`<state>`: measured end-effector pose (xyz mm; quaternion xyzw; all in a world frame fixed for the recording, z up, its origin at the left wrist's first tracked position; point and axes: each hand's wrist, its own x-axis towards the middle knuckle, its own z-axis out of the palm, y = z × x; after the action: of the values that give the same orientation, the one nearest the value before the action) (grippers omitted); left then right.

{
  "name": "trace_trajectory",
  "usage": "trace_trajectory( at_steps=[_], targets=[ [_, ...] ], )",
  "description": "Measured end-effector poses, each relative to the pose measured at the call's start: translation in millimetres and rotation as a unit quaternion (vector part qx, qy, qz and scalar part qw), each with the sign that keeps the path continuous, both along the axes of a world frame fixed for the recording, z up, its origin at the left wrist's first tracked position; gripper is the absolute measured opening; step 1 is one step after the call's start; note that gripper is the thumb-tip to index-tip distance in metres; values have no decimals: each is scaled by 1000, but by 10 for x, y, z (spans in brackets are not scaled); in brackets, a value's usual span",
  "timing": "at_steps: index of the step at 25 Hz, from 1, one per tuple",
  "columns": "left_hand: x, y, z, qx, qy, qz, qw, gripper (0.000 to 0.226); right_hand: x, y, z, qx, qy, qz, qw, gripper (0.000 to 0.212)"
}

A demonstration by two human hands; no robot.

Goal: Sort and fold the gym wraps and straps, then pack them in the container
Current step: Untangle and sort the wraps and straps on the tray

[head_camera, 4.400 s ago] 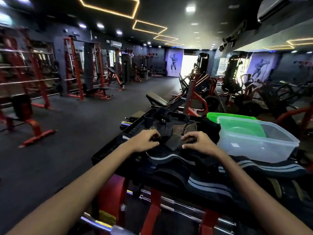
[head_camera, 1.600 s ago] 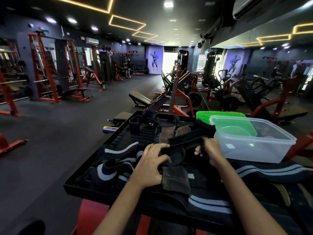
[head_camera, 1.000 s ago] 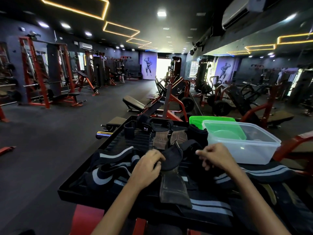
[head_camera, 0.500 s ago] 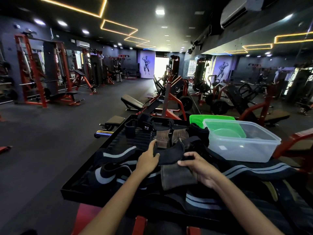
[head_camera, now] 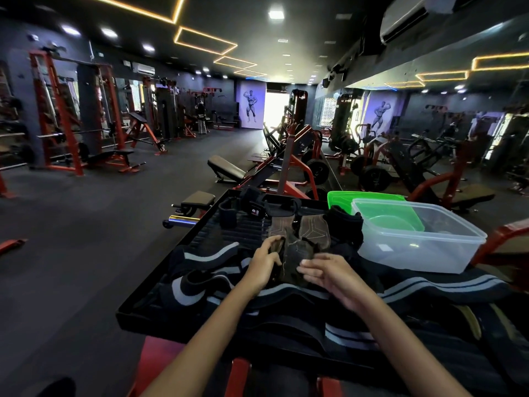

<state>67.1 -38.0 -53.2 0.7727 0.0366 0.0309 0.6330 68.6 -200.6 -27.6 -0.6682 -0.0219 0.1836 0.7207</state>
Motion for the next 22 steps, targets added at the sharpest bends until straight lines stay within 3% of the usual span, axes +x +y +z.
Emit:
trace_trajectory(
  at_steps=[2, 4, 7, 8, 11, 12, 15, 17, 18, 22],
  targets=[
    [-75, 17, 0, 94, -1, -23, 995, 56, -58, -131, 25, -219, -167, 8, 961, 46],
    [-169, 93, -2, 199, -11, -34, 979, 68, -81, -251, 66, -385, -286, 18, 877, 42],
    [-355, 199, 64, 278, -17, -89, 956, 87, 74, -306, 101, -442, -384, -1, 811, 43],
    [-418, 196, 94, 315, -20, -110, 943, 92, 170, -274, 106, -443, -385, -2, 810, 46],
    [-583, 155, 187, 384, -49, -125, 913, 96, 477, -97, 176, -458, -261, -6, 850, 50],
    [-636, 149, 205, 403, -79, -119, 904, 91, 547, -32, 174, -495, -241, 5, 834, 52],
    [-763, 153, 162, 460, -174, -137, 860, 67, 614, 170, 99, -624, -238, 40, 743, 76],
    [-795, 132, 100, 488, -194, -184, 831, 60, 592, 265, 38, -685, -268, 30, 676, 93],
    [-800, 114, 66, 501, -196, -204, 818, 60, 588, 289, 32, -696, -280, 25, 660, 94],
    [-721, 54, -45, 538, -156, -248, 791, 58, 678, 213, 98, -660, -254, 52, 705, 73]
  ],
)
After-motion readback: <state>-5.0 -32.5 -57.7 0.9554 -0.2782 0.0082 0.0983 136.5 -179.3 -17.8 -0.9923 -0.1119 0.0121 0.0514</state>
